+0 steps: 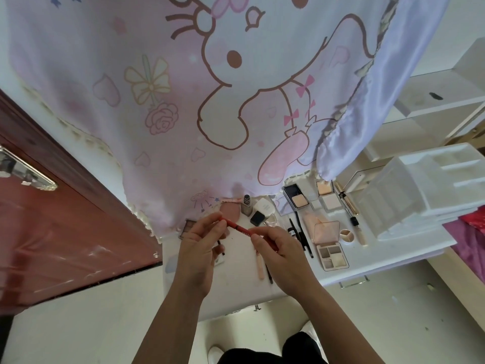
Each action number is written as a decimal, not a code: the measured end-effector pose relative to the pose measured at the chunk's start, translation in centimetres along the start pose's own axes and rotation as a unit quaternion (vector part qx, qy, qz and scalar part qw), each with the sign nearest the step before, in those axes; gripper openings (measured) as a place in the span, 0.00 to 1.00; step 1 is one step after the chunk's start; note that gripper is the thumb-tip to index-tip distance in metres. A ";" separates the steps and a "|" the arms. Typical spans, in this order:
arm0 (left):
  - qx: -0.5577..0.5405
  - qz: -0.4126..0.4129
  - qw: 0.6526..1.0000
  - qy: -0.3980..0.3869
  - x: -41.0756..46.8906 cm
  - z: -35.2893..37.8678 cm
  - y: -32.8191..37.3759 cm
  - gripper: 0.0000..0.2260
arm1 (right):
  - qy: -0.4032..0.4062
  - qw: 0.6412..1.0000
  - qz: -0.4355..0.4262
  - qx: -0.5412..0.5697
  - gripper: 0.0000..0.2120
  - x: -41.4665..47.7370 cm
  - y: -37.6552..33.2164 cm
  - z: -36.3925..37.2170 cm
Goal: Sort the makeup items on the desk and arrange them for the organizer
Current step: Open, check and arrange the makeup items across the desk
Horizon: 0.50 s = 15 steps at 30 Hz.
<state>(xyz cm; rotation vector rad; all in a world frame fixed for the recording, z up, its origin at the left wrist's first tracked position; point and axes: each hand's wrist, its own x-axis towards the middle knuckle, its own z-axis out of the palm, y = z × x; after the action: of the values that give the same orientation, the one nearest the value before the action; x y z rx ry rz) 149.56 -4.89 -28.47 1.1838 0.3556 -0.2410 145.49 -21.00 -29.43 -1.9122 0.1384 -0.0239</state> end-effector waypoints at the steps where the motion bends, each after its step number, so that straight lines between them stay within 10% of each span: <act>1: 0.011 -0.003 1.000 0.000 0.1 -0.1 -0.3 0.07 | -0.005 1.000 0.013 0.002 0.08 0.0 0.4 0.0; 15: 0.085 -0.146 0.985 0.025 3.2 1.0 -8.7 0.06 | -0.052 0.984 0.167 -0.032 0.05 -1.7 9.5 -3.1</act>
<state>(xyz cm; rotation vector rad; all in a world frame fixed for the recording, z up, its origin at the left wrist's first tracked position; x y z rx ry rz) 149.42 -8.94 -36.87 1.3051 0.5618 -0.5058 142.70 -26.87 -37.21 -1.9268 0.3923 0.3091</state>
